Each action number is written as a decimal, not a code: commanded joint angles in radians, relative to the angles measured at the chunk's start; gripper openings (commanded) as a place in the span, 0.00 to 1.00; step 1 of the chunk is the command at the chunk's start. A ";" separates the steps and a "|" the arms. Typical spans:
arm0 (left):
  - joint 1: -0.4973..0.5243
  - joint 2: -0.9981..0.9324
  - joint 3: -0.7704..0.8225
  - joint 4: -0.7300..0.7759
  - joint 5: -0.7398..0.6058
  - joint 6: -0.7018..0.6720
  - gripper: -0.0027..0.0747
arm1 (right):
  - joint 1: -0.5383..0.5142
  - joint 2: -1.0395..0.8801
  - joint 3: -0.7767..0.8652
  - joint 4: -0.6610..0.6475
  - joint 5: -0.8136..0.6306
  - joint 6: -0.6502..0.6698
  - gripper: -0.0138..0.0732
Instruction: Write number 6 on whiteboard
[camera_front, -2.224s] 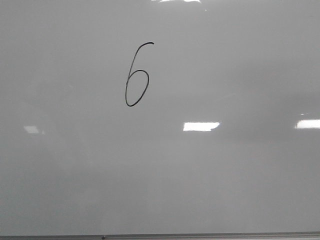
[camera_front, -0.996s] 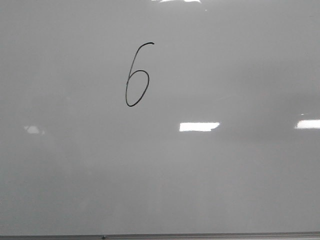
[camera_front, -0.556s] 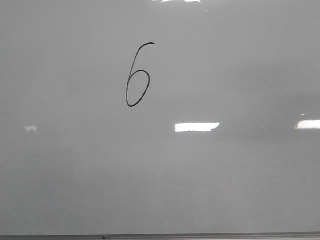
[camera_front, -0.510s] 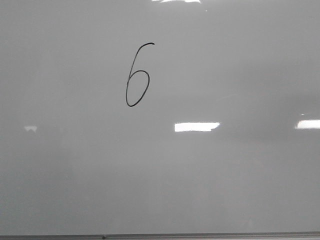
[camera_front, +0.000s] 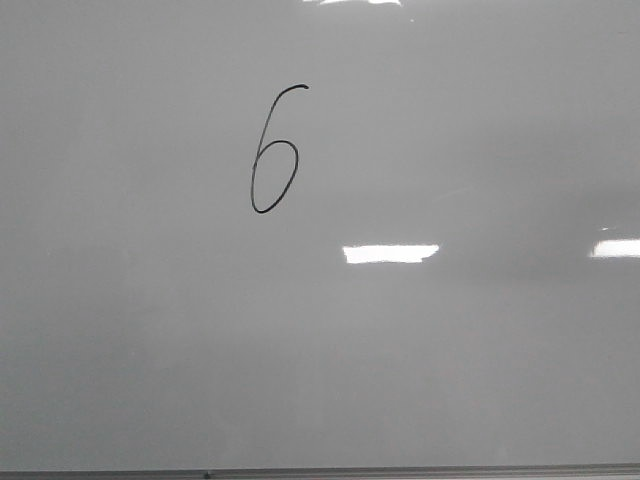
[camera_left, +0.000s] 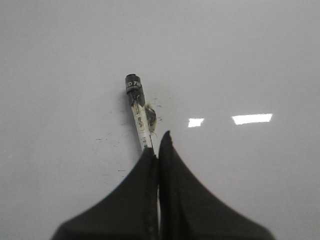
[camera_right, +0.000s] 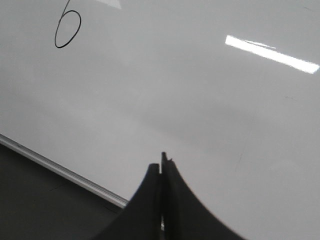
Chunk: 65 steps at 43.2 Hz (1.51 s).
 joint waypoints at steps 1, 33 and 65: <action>0.000 -0.015 0.004 -0.003 -0.092 -0.007 0.01 | -0.006 0.004 -0.026 0.004 -0.072 -0.001 0.08; 0.000 -0.015 0.004 -0.003 -0.092 -0.007 0.01 | -0.086 -0.107 0.132 -0.007 -0.352 0.005 0.08; 0.000 -0.015 0.004 -0.003 -0.092 -0.007 0.01 | -0.322 -0.434 0.467 -0.028 -0.357 0.176 0.08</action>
